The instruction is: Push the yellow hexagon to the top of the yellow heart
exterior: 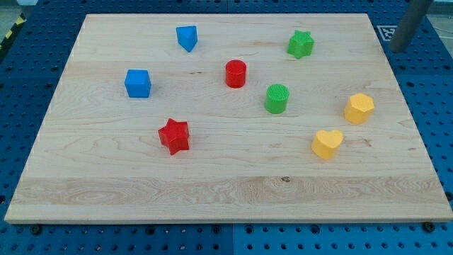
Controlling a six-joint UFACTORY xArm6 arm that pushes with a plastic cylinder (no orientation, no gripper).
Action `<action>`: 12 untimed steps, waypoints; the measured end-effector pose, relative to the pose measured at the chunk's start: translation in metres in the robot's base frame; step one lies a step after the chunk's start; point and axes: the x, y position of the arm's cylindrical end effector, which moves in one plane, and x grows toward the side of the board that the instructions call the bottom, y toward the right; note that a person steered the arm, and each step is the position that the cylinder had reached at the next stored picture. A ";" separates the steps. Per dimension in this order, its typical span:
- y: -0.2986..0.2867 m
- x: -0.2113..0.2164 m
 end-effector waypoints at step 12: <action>-0.165 0.134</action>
